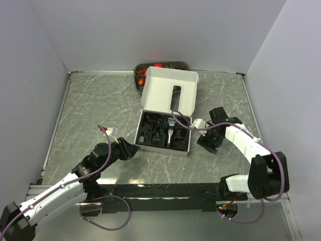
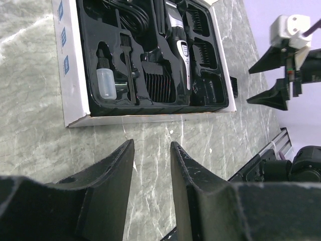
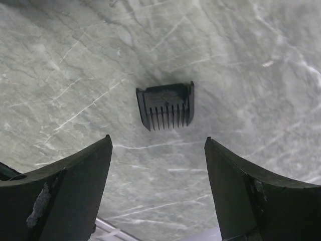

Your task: Sort the hair-cutting tools

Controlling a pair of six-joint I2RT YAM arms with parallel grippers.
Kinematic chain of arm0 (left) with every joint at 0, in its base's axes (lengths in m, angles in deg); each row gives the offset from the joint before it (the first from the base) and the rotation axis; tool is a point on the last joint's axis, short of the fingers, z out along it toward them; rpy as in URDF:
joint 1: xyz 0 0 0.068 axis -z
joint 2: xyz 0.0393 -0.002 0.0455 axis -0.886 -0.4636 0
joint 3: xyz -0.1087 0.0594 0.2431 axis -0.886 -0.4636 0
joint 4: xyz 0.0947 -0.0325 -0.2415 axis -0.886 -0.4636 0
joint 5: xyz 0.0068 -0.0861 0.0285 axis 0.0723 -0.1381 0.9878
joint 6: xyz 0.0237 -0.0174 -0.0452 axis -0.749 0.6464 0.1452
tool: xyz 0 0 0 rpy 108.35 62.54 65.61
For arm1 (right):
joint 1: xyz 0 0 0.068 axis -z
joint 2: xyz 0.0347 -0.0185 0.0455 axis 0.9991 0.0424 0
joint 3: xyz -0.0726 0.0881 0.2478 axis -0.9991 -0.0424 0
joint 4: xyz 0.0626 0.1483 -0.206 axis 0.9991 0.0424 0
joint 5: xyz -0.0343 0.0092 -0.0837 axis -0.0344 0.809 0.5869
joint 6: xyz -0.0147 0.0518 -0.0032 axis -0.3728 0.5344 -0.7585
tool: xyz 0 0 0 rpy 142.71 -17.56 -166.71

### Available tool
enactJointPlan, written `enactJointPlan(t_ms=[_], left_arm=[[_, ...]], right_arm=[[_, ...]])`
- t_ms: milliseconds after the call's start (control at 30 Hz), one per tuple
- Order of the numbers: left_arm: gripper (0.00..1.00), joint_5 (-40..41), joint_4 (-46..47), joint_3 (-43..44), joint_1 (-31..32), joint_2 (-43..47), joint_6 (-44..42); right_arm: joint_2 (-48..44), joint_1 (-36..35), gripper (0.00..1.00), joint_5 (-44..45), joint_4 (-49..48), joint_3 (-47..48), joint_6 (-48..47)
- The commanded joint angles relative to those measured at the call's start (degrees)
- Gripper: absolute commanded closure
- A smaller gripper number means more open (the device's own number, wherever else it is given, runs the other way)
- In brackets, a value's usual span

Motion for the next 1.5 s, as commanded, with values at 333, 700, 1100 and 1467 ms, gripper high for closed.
enactJointPlan(t_ms=[333, 700, 1100, 1467], left_arm=[[0.59, 0.38, 1.67, 0.05, 0.06, -0.33, 0.48], [0.59, 0.73, 1.67, -0.04, 0.06, -0.68, 0.39], [0.59, 0.90, 1.41, -0.04, 0.06, -0.24, 0.39], [0.59, 0.82, 1.32, -0.13, -0.03, 0.20, 0.39]], right_arm=[[8.50, -1.41, 0.01, -2.80, 0.80, 5.30, -5.64], [11.67, -0.71, 0.01, -2.19, -0.69, 5.49, -6.52], [12.37, 0.43, 0.01, -0.95, -3.76, 2.41, -6.60], [12.99, 0.96, 0.01, -0.25, -4.64, 0.74, -5.99]])
